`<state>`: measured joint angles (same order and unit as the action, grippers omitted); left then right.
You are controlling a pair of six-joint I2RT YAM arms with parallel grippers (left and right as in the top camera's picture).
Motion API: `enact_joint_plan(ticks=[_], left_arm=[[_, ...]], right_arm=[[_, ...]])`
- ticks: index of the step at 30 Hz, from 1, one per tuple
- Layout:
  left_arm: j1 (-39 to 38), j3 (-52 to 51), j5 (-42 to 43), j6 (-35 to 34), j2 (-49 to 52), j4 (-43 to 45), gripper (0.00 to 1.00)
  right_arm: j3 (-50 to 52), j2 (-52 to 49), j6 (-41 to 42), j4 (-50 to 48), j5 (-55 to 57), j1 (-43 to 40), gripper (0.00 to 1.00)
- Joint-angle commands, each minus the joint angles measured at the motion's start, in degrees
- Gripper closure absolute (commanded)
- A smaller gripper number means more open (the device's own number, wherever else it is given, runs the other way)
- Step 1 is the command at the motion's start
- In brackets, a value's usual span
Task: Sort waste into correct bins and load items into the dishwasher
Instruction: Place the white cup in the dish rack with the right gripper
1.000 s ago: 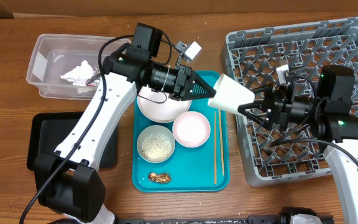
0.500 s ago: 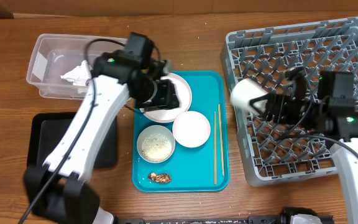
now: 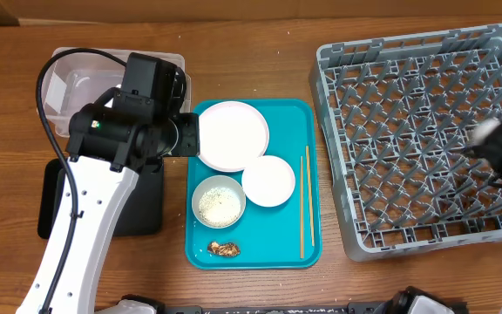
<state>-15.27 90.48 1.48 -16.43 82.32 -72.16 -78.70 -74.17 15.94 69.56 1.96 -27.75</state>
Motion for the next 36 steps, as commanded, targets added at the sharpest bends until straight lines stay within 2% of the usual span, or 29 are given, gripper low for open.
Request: enact_joint_plan(ticks=[1,4,9,12,13,14,15,16,18,23,25,29,34,36], left_arm=[[-0.13,0.55,-1.88,-0.55,-0.07,-0.04,0.51],[-0.13,0.55,-1.88,-0.55,-0.07,-0.04,0.50],[-0.13,0.55,-1.84,-0.57,-0.07,-0.04,0.50],[-0.13,0.55,-1.64,-0.57,-0.07,-0.04,0.51],[-0.13,0.55,-1.60,-0.57,-0.07,-0.04,0.50],[-0.13,0.55,-1.60,-0.57,-0.07,-0.04,0.50],[-0.13,0.55,-1.62,-0.57,-0.07,-0.04,0.50],[-0.13,0.55,-1.62,-0.57,-0.07,-0.04,0.48],[-0.13,0.55,-1.62,-0.57,-0.04,-0.04,0.43],[-0.13,0.55,-1.66,-0.55,-0.04,-0.42,0.36],[-0.13,0.55,-1.70,-0.52,-0.04,-0.98,0.28],[-0.11,0.52,-1.95,-0.50,-0.04,-1.88,0.22],[-0.11,0.52,-1.95,-0.52,-0.04,-2.86,0.22],[-0.11,0.52,-1.97,-0.55,-0.04,-3.41,0.22]], right_arm=[[-1.27,-4.46,3.74,0.76,2.95,-6.54,0.96],[-1.27,-7.91,4.07,1.29,2.93,-9.60,0.96],[-1.25,-12.39,4.04,1.40,2.03,-10.25,0.96],[-1.25,-14.38,4.04,0.79,1.77,-10.25,0.89],[-1.25,-14.75,4.02,0.55,1.33,-10.25,0.80],[-1.25,-15.17,4.04,0.31,0.74,-10.25,0.66],[-1.25,-15.50,4.02,0.13,-0.68,-10.25,0.32],[-1.25,-15.50,4.02,0.11,-1.01,-10.25,0.23],[-1.25,-15.50,4.02,-0.02,-2.12,-10.25,0.11],[-1.25,-15.47,3.82,0.04,-6.75,-10.21,0.12],[-1.27,-15.23,2.38,0.02,-10.43,-10.14,0.14],[-1.33,-12.94,-1.57,-0.48,-19.56,-9.05,0.14],[-1.33,-7.30,-6.82,-2.25,-26.01,-2.14,0.16],[-1.33,-4.37,-9.14,-2.97,-26.69,5.40,0.16]])
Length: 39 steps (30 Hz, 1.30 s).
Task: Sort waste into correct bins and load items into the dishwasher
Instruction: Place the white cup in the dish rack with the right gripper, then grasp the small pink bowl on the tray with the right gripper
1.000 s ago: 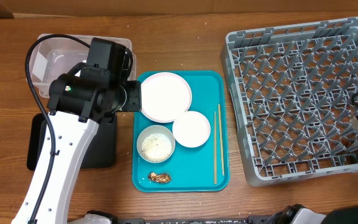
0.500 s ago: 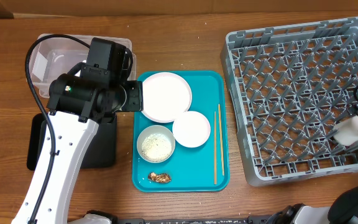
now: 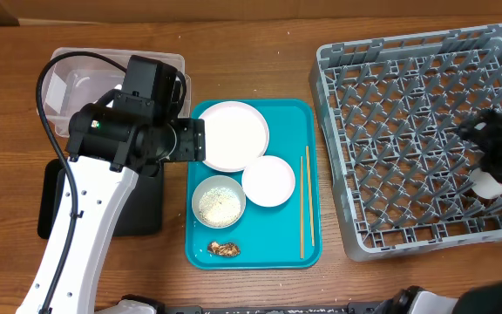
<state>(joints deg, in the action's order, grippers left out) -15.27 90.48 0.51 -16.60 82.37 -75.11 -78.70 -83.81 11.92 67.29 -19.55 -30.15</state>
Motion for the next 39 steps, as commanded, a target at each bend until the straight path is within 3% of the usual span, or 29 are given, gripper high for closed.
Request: enact_joint_plan(ticks=[1,12,20,27,32,39], left_arm=[[-0.11,0.48,-1.01,-0.37,-0.09,-0.59,0.22],[-0.11,0.31,-1.01,-0.39,0.04,-0.98,0.21],[-0.11,0.31,-0.98,-0.37,0.04,-1.33,0.20],[-0.11,0.31,-0.98,-0.37,0.04,-1.36,0.20],[-0.11,0.31,-1.01,-0.37,0.04,-1.36,0.20],[-0.11,0.31,-0.98,-0.37,0.04,-1.36,0.20]], right_arm=[[-1.33,5.95,-6.29,-0.81,-5.18,10.99,0.16],[-1.18,-0.59,-3.96,-1.01,2.12,43.50,0.18],[-1.16,-15.56,0.31,-1.68,4.52,53.62,0.23],[-1.14,-25.88,2.32,-2.99,4.46,55.56,0.51],[-1.25,-26.86,2.29,-4.04,4.48,55.54,0.83],[-1.66,-25.92,2.29,-3.96,4.50,55.54,0.83]])
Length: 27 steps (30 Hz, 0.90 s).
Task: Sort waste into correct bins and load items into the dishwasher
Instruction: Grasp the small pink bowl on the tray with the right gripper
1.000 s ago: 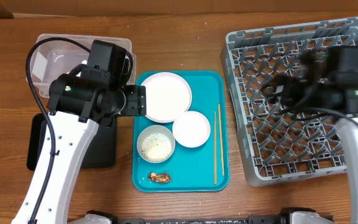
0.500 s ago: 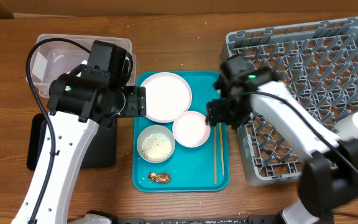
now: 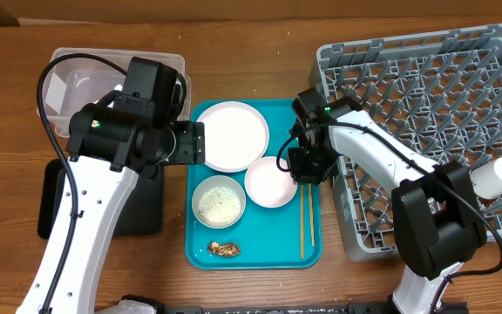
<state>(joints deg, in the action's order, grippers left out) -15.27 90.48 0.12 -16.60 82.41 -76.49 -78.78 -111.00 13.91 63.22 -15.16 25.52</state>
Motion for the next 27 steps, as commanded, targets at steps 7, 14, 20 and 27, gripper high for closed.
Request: enact_joint_plan(ticks=[7,14,20,27], left_arm=[[-0.11,0.31,-0.57,-0.37,0.00,-0.07,0.20],[-0.11,0.31,-0.57,-0.37,0.00,-0.13,0.20],[-0.11,0.31,-0.57,-0.37,0.00,-0.13,0.20],[-0.11,0.31,-0.57,-0.37,0.00,-0.11,0.20]], right_arm=[[-0.55,1.25,2.54,-0.20,0.11,-0.07,0.83],[2.03,1.16,2.64,-1.68,0.07,-0.07,0.83],[0.61,1.55,2.62,-0.33,0.09,-0.15,0.96],[-13.18,8.33,0.81,8.46,7.67,-1.84,0.96]])
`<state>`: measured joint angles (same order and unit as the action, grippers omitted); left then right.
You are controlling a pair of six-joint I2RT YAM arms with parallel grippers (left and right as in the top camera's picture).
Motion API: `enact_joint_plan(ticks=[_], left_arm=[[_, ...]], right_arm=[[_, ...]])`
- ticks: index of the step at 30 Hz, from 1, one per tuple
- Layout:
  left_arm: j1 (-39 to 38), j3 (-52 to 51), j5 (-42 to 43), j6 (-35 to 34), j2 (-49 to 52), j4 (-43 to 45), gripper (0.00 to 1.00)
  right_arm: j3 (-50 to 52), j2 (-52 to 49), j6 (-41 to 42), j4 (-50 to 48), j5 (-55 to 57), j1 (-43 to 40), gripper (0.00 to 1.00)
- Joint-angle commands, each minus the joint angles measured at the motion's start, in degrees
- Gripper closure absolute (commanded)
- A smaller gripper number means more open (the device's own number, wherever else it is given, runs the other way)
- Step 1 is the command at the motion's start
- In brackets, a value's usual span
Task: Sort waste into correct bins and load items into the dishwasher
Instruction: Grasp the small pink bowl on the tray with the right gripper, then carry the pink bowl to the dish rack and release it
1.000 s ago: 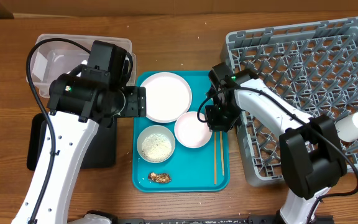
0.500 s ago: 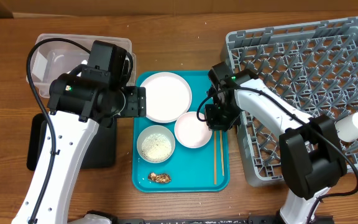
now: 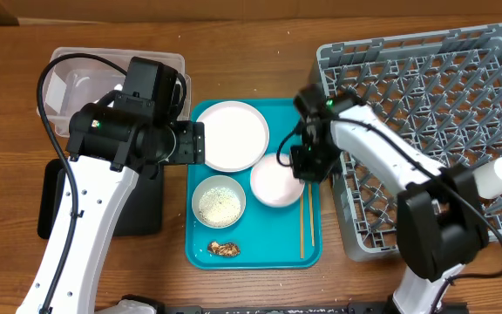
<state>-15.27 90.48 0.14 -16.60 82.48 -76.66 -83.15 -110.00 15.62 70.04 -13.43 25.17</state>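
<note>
A teal tray (image 3: pixel 200 253) holds a large white plate (image 3: pixel 236 133), a small white plate (image 3: pixel 274 185), a bowl of crumbs (image 3: pixel 218 201), a brown food scrap (image 3: pixel 225 249) and chopsticks (image 3: pixel 304 214). My right gripper (image 3: pixel 301 167) is shut on the small plate's right rim, and the plate sits tilted with that side raised. At the large plate's left edge my left gripper (image 3: pixel 197 142) looks open, covering the rim. A white cup (image 3: pixel 500 174) lies at the right side of the grey dish rack (image 3: pixel 408 70).
A clear plastic bin (image 3: pixel 68 83) stands at the back left. A black bin (image 3: pixel 142 209) lies beside the tray, partly under my left arm. The rack fills the right half of the table.
The small plate has shifted slightly right and its right side is now raised in my right gripper. The left arm has not moved.
My right gripper was a blur over the rack's right side, then there with the white cup. Later the cup lay in the rack and the gripper was at the small plate's rim, which it now holds. My left gripper edged onto the large plate's left rim early on.
</note>
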Motion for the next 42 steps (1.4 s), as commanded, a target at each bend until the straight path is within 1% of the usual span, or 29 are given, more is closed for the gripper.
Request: enact_joint_plan(ticks=[1,4,9,13,18,23,31,34,37,42], left_arm=[[-0.11,0.31,-0.59,-0.35,-0.07,0.07,0.20],[-0.11,0.31,-0.59,-0.35,-0.07,0.11,0.20],[-0.11,0.31,-0.59,-0.37,-0.07,0.17,0.20],[-0.11,0.31,-0.59,-0.37,-0.07,0.20,0.20],[-0.13,0.31,-0.57,-0.37,-0.07,0.26,0.20],[-0.13,0.31,-0.55,-0.37,-0.07,0.28,0.20],[-0.13,0.31,-0.31,-0.37,-0.07,0.11,0.20],[-0.13,0.31,0.04,-0.39,-0.07,0.15,0.20],[-0.13,0.31,0.09,-0.39,-0.07,0.20,0.20],[-0.13,0.31,0.09,-0.39,-0.07,0.15,0.20]], right_arm=[[-10.91,8.48,-0.74,2.43,8.57,-1.88,0.96],[-16.09,12.90,-0.66,2.38,21.16,-3.76,0.96],[-17.05,18.03,-0.57,-4.24,45.16,-7.96,0.96],[-16.83,17.64,-0.26,-9.01,61.94,-13.38,0.96],[-15.65,15.50,4.13,-15.04,77.99,-20.33,0.96],[-15.34,10.86,4.35,-18.82,82.90,-27.02,0.96],[-15.34,0.61,5.20,-19.04,82.84,-35.04,0.96],[-15.34,-2.60,5.95,-18.49,81.37,-36.17,0.96],[-15.32,-5.07,8.57,-17.22,80.06,-36.15,0.96],[-15.32,-8.96,11.50,-14.29,73.70,-34.21,0.96]])
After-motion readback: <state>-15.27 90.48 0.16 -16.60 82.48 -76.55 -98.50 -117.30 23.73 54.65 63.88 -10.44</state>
